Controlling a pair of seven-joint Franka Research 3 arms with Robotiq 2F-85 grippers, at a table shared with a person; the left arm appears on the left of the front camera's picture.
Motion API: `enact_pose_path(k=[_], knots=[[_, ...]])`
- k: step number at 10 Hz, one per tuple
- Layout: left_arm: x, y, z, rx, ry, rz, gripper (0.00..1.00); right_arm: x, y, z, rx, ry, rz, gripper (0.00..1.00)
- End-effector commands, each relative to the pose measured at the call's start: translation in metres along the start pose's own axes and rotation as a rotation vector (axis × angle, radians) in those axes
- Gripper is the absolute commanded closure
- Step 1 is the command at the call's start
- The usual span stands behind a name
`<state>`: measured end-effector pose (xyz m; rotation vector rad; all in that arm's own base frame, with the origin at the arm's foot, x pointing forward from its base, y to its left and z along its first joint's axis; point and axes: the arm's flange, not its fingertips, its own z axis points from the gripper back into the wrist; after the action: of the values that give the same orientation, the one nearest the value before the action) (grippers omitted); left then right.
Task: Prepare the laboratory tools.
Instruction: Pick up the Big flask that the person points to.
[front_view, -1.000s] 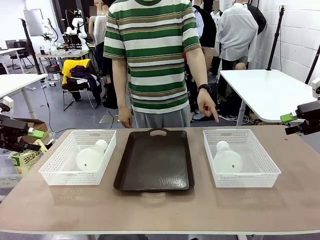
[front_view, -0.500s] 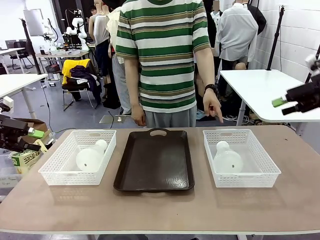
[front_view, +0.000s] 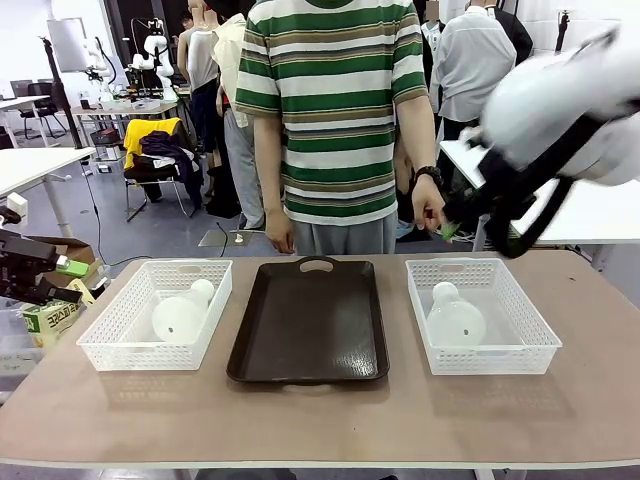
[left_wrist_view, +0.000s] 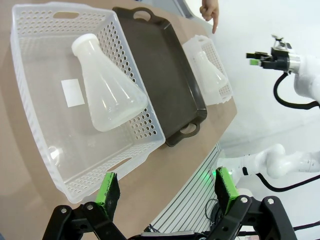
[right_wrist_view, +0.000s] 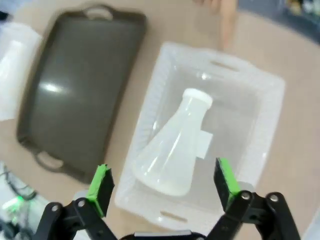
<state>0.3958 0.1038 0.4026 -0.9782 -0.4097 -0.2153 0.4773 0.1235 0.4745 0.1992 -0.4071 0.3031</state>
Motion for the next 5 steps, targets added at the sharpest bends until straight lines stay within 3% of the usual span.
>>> enact_pose_path(k=[1, 2, 5], knots=[[0.0, 0.0, 0.001, -0.004, -0.008, -0.002, 0.0, 0.042, 0.002, -0.031, -0.149, 0.124, -0.073, 0.0], [0.0, 0.0, 0.001, -0.004, -0.008, -0.002, 0.0, 0.051, 0.01, -0.052, -0.227, 0.165, -0.1, 0.0], [0.0, 0.0, 0.001, -0.004, -0.008, -0.002, 0.0, 0.066, 0.015, -0.081, -0.459, 0.113, -0.156, 0.0]])
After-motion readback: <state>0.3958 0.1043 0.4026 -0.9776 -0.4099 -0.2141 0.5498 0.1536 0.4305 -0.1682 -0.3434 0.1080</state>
